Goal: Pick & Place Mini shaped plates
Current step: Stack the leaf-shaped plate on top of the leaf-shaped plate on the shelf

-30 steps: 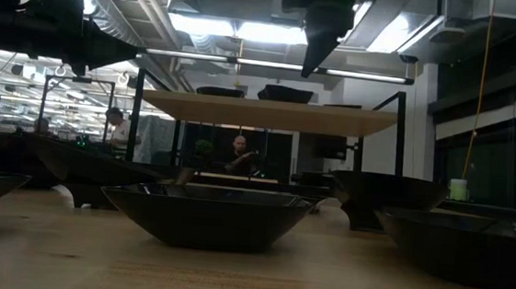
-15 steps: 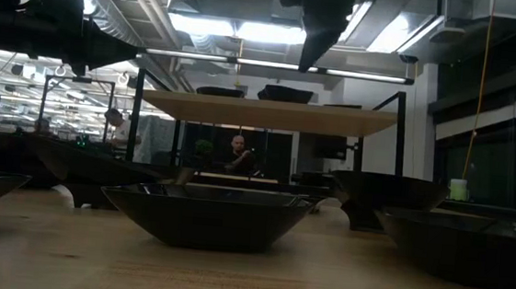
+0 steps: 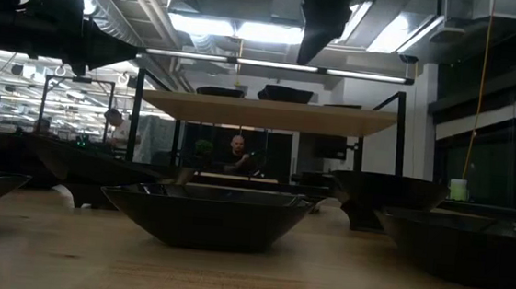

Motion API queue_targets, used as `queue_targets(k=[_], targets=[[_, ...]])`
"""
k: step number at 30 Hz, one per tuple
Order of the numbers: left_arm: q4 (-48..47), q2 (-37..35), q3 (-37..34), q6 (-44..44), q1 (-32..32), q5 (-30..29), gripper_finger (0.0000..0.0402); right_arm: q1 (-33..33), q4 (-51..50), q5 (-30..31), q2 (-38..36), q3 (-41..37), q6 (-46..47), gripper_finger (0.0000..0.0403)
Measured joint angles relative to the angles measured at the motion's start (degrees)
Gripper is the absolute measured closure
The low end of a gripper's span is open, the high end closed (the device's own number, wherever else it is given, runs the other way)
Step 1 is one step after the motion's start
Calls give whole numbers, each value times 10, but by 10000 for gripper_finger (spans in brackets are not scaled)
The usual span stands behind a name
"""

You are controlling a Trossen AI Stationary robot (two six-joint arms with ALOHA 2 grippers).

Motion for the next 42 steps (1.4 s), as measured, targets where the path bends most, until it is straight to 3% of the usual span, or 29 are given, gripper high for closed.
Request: queue_targets(k=[5, 10, 17, 22, 42], targets=[[0, 0, 0, 0, 0, 0, 315, 0, -19, -30, 0, 0, 20, 366], [0, 0, 0, 0, 0, 0, 315, 9, -28, -89, 0, 0, -32, 366], [0, 0, 0, 0, 0, 0, 315, 32, -35, -89, -2, 0, -66, 366], [0, 0, 0, 0, 0, 0, 315, 51, -74, -86, -10, 0, -38, 366], [0, 0, 0, 0, 0, 0, 315, 228, -83, -3, -49, -6, 19, 366]])
